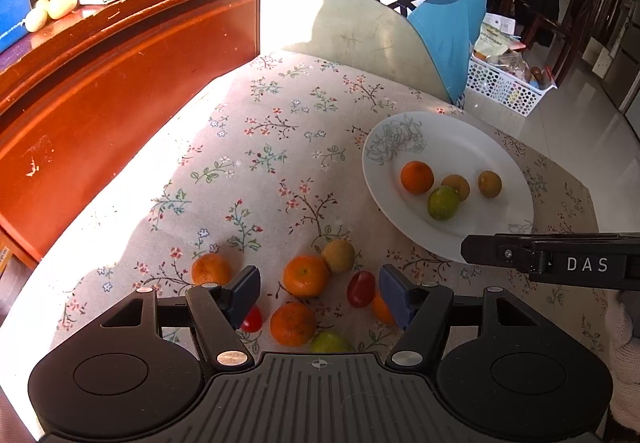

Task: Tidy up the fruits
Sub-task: 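Grasp an orange with the right tool while the left tool grasps a green lime, then place the orange and lime on the white plate and open both tools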

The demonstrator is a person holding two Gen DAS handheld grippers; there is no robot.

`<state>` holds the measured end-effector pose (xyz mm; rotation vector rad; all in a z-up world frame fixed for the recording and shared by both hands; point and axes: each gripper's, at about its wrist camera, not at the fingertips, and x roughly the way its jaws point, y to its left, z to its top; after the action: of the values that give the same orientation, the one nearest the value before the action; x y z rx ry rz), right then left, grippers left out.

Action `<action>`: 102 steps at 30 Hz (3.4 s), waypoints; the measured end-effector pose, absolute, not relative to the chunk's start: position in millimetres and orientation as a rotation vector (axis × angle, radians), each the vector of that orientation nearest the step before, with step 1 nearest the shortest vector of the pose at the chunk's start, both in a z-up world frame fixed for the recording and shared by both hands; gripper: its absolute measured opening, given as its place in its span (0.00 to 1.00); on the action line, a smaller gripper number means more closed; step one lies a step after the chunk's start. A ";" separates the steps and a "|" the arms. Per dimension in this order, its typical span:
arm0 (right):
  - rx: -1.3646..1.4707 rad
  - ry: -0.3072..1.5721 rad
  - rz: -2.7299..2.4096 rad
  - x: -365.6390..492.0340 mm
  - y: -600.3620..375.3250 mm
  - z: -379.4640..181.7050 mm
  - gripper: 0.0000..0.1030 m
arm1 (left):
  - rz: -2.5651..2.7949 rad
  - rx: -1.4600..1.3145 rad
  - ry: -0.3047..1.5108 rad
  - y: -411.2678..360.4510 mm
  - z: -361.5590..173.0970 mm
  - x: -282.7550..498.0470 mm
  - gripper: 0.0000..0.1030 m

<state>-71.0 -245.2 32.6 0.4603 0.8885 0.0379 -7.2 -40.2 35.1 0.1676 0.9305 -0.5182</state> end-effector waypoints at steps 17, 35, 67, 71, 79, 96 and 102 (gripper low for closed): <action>0.383 0.969 0.157 -59.8 -209.1 16.8 0.39 | -0.577 0.200 1.035 -32.6 5.9 -34.2 0.63; 0.327 1.004 0.170 -50.3 -191.7 6.8 0.39 | -0.510 0.105 1.037 -34.4 -9.0 -30.7 0.39; 0.327 0.960 0.172 -54.2 -195.7 17.1 0.27 | -0.499 0.103 0.957 -40.2 4.4 -37.8 0.27; 0.337 0.935 0.166 -55.4 -201.2 24.2 0.27 | -0.502 0.109 0.929 -44.3 11.7 -37.4 0.27; 0.388 0.819 0.076 -54.4 -237.1 54.4 0.27 | -0.518 0.079 0.855 -57.6 36.1 -23.6 0.27; 0.508 0.777 -0.175 -51.8 -312.0 56.6 0.27 | -0.604 0.035 0.797 -127.3 50.3 28.9 0.27; 0.523 0.819 -0.196 -50.3 -316.2 44.6 0.27 | -0.637 0.059 0.802 -148.7 40.4 37.5 0.27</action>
<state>-50.3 -316.2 44.6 0.5228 0.8186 -0.1964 37.5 -148.7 40.4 0.0586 0.8020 -0.6371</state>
